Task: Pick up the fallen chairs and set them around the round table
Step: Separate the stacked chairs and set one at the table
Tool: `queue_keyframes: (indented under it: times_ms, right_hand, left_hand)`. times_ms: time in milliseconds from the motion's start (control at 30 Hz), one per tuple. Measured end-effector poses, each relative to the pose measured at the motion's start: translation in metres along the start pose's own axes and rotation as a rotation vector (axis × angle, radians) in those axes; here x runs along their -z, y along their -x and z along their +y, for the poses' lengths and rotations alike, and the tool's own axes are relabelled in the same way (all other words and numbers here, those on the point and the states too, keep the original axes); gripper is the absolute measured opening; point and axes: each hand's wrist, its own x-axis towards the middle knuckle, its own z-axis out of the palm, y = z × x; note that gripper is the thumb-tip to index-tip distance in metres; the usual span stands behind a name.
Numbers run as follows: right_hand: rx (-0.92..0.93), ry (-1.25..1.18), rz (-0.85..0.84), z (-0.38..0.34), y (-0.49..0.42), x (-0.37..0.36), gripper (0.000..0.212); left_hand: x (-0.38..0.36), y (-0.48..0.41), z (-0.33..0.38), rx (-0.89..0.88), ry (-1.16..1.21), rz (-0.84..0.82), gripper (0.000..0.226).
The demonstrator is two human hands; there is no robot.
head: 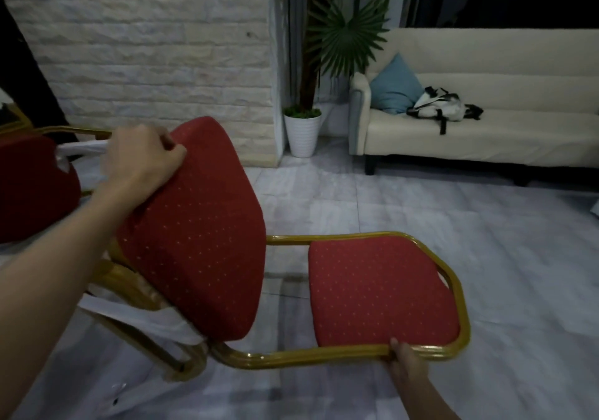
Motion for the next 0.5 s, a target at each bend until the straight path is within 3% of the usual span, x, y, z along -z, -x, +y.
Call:
queue_keyframes:
  times_ms: [100,167,367,500]
  right_hand:
    - [0.025,-0.080,0.056,-0.044,0.019,-0.022,0.052]
    - [0.063,-0.071,0.042,-0.056,0.022,-0.029,0.056]
    - [0.249,0.070,0.015,-0.079,0.014,-0.052,0.056]
    - [0.374,0.104,0.060,-0.107,0.054,-0.083,0.060]
  left_hand:
    - [0.016,0.007,-0.023,0.148,-0.038,-0.082,0.048]
    - [0.022,0.019,-0.039,0.289,0.019,-0.075,0.056]
    - [0.020,0.055,-0.077,0.346,0.183,0.340,0.057]
    - [0.011,0.068,-0.086,0.412,0.268,0.409,0.075]
